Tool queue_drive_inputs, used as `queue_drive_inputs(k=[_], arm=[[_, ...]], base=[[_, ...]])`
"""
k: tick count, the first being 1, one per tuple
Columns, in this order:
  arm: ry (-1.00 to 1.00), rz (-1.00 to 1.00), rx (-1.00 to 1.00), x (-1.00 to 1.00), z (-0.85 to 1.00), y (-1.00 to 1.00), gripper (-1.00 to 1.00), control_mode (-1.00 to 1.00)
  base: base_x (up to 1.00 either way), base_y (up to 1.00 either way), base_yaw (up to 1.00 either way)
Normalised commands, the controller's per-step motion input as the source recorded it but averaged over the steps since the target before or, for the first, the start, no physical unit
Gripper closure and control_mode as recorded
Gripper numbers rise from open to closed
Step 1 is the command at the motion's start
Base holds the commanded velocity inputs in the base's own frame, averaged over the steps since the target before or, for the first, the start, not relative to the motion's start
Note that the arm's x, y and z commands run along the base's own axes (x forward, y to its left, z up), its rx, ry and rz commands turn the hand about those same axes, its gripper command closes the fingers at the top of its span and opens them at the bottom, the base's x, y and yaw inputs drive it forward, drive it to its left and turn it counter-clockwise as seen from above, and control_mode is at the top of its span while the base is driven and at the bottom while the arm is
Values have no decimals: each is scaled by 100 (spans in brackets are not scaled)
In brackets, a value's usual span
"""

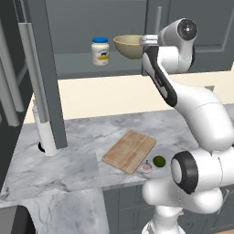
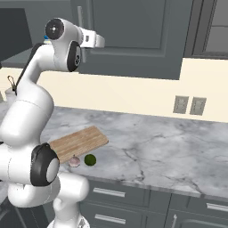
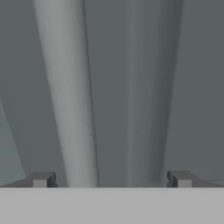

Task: Open the cabinet. Place the bowl and condiment on the counter. Then place the lime and garlic on the cutting board.

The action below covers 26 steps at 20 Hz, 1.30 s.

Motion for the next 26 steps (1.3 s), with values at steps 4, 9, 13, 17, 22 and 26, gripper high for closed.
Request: queue_drive_inputs(k=[4, 9, 13, 17, 22, 26], arm=[[0, 0, -1, 65, -4, -5, -100, -100], [0, 0, -2, 68, -11, -1, 100, -100], [0, 0, -3, 60, -13, -9, 100, -100], [-3, -1, -1, 59, -15, -3, 100, -100], [-7, 0, 4, 35, -17, 0, 100, -100], [-6, 0, 19, 51, -15, 7, 100, -100]], base=[[0, 0, 0], [0, 0, 0], [0, 0, 0], [0, 0, 0], [0, 0, 0], [0, 0, 0]])
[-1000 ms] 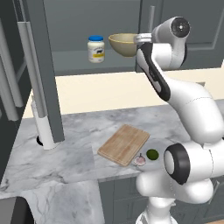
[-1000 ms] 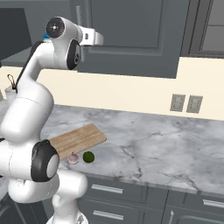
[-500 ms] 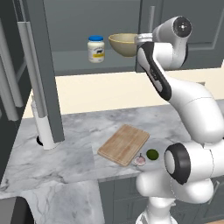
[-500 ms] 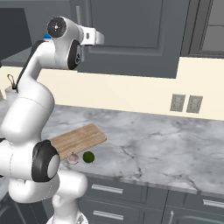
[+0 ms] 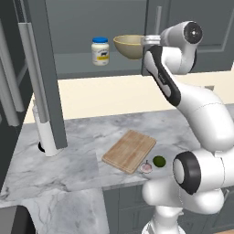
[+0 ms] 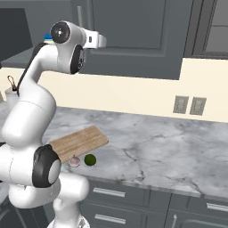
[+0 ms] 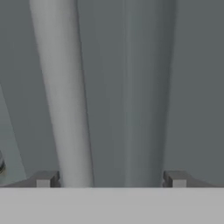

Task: Open the cabinet. Place the bowl and condiment on the counter. Then place the lime and garlic on the cutting board.

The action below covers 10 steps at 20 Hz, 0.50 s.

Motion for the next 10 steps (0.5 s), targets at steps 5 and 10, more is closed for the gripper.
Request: queue_drive_inputs(k=[5, 10], arm=[[-15, -14, -1, 44, -8, -17, 100, -100], [-11, -27, -11, 14, -17, -70, 100, -100]], base=[[0, 0, 0], [0, 0, 0]])
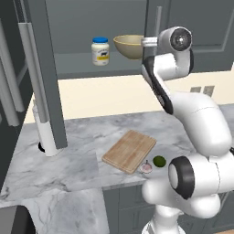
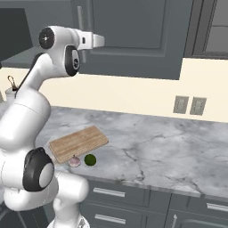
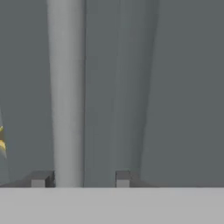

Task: Open the cabinet. Place the bowl and condiment on the counter. Then place the lime and garlic on the cutting board.

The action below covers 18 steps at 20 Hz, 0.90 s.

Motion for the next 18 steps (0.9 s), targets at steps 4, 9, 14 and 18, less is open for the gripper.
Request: queue_drive_inputs(k=[4, 9, 14, 18], arm=[[-1, -25, 11, 0, -1, -100, 100, -100], [0, -21, 26, -2, 0, -100, 100, -100], [0, -14, 27, -27, 9, -100, 100, -100], [0, -10, 25, -37, 11, -100, 100, -100]], base=[[0, 0, 0], [0, 0, 0], [0, 0, 0], [0, 0, 0]])
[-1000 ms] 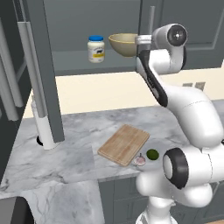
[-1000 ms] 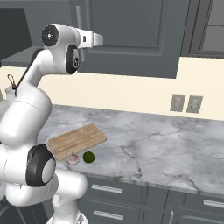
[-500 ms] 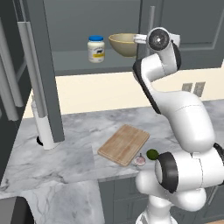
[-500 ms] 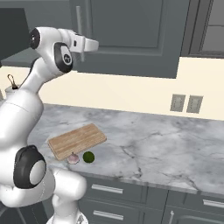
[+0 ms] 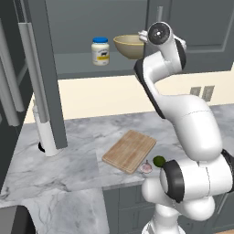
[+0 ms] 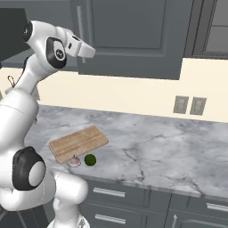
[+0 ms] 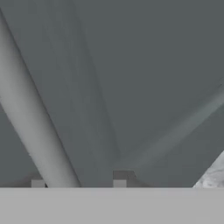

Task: Open the cabinet. Place the bowl and condiment on the counter. Then place the lime and garlic on the cutting board.

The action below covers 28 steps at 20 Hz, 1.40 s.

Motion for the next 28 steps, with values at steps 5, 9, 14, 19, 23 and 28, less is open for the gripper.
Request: queue_drive_inputs(k=[5, 9, 14, 19, 23, 28], arm=[[0, -8, 23, -68, 0, -100, 100, -100], [-5, 0, 23, -100, 0, -100, 100, -100], [-6, 0, 23, -89, -6, -100, 100, -100], [-4, 0, 20, -56, -29, -100, 100, -100], [-1, 0, 18, -56, -34, -100, 100, -100], [0, 0, 17, -59, -36, -100, 100, -100]], base=[[0, 0, 0], [0, 0, 0], [0, 0, 0], [0, 0, 0], [0, 0, 0], [0, 0, 0]])
